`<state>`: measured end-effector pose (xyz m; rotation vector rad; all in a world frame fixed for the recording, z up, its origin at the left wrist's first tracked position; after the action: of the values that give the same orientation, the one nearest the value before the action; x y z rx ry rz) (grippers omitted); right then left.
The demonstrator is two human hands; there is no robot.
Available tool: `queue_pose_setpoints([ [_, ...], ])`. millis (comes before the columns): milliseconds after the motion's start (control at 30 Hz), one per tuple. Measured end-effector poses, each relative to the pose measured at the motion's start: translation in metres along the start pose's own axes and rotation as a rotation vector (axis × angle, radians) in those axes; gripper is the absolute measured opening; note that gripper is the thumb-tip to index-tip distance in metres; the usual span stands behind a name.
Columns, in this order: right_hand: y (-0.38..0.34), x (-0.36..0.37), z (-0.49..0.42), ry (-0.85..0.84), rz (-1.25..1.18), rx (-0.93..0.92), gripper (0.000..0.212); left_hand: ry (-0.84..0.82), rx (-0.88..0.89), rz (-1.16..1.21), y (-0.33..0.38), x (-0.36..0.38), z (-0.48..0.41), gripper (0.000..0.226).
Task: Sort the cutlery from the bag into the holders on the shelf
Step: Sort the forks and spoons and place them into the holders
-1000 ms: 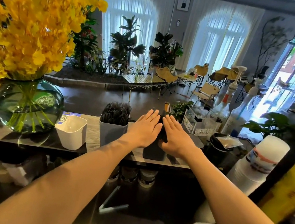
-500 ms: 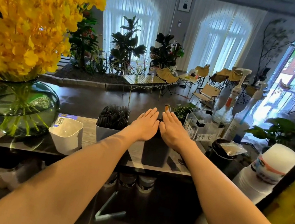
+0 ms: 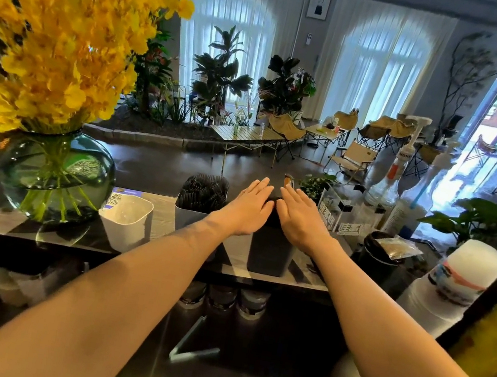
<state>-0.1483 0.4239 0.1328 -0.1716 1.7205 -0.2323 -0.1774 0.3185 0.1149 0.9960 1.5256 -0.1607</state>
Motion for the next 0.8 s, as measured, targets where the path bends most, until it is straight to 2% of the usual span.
queue_pose_setpoints([
  [167, 0.000, -0.012, 0.045, 0.097, -0.209, 0.034, 0.054, 0.099, 0.082, -0.084, 0.018, -0.011, 0.043, 0.057],
  [300, -0.024, -0.005, 0.106, 0.161, -0.249, -0.023, 0.056, 0.166, 0.106, -0.107, 0.033, -0.003, 0.114, 0.063],
  [367, -0.042, 0.013, 0.139, 0.151, -0.256, -0.055, 0.055, 0.215, 0.060, -0.078, 0.033, 0.004, 0.160, 0.060],
  [467, -0.067, 0.044, 0.177, 0.115, -0.296, -0.106, 0.056, 0.226, -0.041, -0.064, 0.019, 0.020, 0.220, 0.054],
  [600, -0.101, 0.101, 0.218, 0.036, -0.398, -0.060, 0.052, 0.161, -0.140, -0.066, -0.009, 0.050, 0.302, 0.053],
  [800, -0.160, 0.215, 0.281, -0.188, -0.417, -0.057, 0.051, 0.164, -0.305, 0.088, -0.067, 0.107, 0.428, 0.053],
])
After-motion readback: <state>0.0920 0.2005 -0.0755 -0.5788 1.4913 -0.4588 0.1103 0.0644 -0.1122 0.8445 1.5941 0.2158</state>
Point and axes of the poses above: each hand's wrist, its own z-axis away from the middle knuckle, its own x-axis out of the palm, y = z × x, the point moved 9 cm from there along -z, towards the middle knuckle, and after that the axes turned 14 degrees about x, right-handed, at the moved point
